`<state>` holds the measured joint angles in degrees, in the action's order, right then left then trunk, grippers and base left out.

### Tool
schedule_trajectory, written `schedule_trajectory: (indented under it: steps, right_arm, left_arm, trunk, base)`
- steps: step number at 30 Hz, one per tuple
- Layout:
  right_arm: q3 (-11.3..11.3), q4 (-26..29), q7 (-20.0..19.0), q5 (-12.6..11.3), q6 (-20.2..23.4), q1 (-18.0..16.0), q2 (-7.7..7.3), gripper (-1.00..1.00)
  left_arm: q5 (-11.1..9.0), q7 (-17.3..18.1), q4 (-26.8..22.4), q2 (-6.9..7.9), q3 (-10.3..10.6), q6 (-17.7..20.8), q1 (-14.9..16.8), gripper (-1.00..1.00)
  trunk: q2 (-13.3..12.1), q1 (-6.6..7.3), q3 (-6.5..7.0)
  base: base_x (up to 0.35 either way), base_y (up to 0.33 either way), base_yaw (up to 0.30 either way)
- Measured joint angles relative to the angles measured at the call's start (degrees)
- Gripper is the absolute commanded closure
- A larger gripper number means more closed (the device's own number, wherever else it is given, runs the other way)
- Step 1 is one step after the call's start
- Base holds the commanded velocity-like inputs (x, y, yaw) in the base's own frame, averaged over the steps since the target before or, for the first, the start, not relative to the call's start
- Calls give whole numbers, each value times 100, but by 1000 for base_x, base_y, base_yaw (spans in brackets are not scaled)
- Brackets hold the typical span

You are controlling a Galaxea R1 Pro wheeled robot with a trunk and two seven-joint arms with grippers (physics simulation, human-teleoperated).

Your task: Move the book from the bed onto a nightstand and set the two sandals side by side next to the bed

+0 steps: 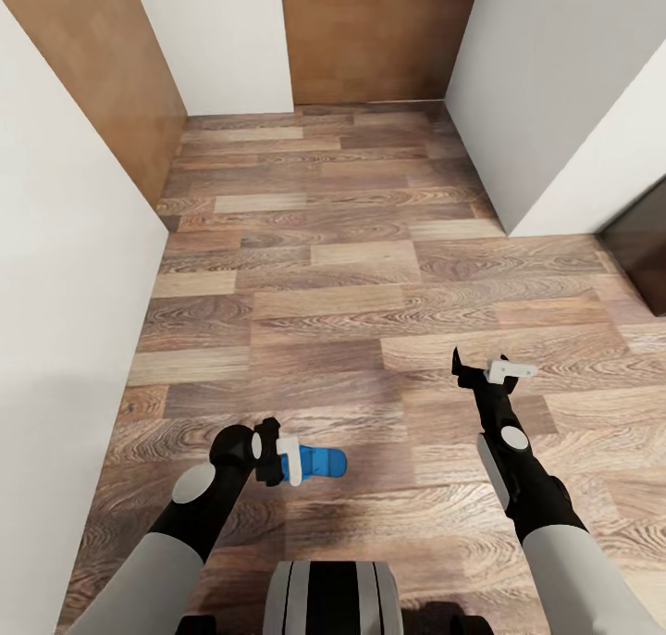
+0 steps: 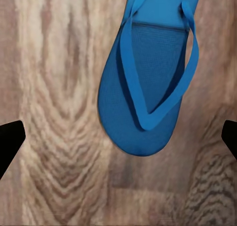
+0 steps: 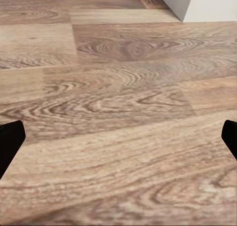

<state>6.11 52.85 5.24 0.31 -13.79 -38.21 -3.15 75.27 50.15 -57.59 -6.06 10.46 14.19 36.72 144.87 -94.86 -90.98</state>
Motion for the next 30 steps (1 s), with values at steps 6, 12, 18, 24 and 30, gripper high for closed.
schedule_trajectory:
  steps: [6,12,18,24,30]
  right_arm:
    - [1,0,0,0,-7,0,0,-100]
    - [1,0,0,-3,-101,0,0,-100]
    - [0,-1,0,-8,-108,0,0,-100]
    - [1,-8,0,-14,-109,0,0,-100]
    - [1,-9,0,-15,-109,0,0,-100]
  left_arm:
    - [-1,3,0,3,0,0,0,-100]
    - [12,2,-3,5,0,5,0,-100]
    - [75,-10,-28,5,60,12,0,-100]
    - [245,-19,-167,0,296,252,0,-100]
    - [263,-25,-247,-1,663,363,0,-100]
  trunk:
    - [8,-15,-133]
    - [12,-23,-200]
    - [12,-23,-200]
    - [12,-23,-200]
    - [12,-23,-200]
  base:
    - [0,0,0]
    - [0,0,0]
    - [0,0,0]
    - [0,0,0]
    - [0,0,0]
